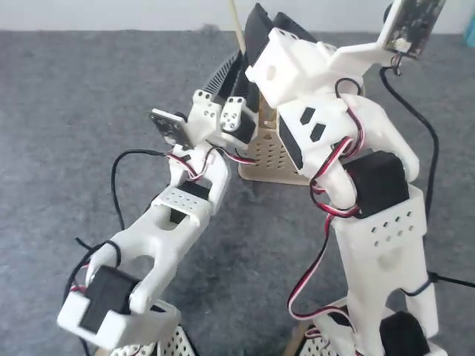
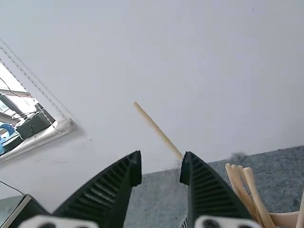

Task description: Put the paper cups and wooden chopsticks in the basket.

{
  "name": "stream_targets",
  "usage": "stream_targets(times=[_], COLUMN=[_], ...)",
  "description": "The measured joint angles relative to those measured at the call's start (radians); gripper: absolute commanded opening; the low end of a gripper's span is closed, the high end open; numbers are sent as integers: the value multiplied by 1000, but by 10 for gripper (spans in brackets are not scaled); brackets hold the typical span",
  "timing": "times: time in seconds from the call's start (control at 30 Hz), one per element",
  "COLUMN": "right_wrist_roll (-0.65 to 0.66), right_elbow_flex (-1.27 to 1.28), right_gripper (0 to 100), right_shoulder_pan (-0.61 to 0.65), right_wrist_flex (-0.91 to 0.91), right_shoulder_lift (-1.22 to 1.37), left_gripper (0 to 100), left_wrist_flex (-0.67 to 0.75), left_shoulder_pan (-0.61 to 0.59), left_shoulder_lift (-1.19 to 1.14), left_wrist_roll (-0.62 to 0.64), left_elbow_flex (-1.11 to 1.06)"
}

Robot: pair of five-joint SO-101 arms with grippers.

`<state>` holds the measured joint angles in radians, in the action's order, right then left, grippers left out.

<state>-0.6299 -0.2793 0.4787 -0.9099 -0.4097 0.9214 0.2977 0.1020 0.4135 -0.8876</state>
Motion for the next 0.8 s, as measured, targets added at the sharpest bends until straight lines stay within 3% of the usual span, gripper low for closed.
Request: stream_targets(times=[0.37, 0.63, 0.8], right_wrist_roll=[0, 6, 6], right_elbow_flex=[0, 0, 0], right_gripper=[140, 140, 140], right_shoulder_pan=[0, 0, 0], right_wrist_flex=[0, 0, 0], right_shoulder_lift=[0, 0, 0], left_gripper=[17, 183, 214], left_wrist_flex=[3, -219, -336], left_shoulder_pan=[-12, 5, 17], left_shoulder_lift=[66, 218, 221], left_wrist_roll=[0, 0, 15], left_elbow_flex=[-18, -28, -28])
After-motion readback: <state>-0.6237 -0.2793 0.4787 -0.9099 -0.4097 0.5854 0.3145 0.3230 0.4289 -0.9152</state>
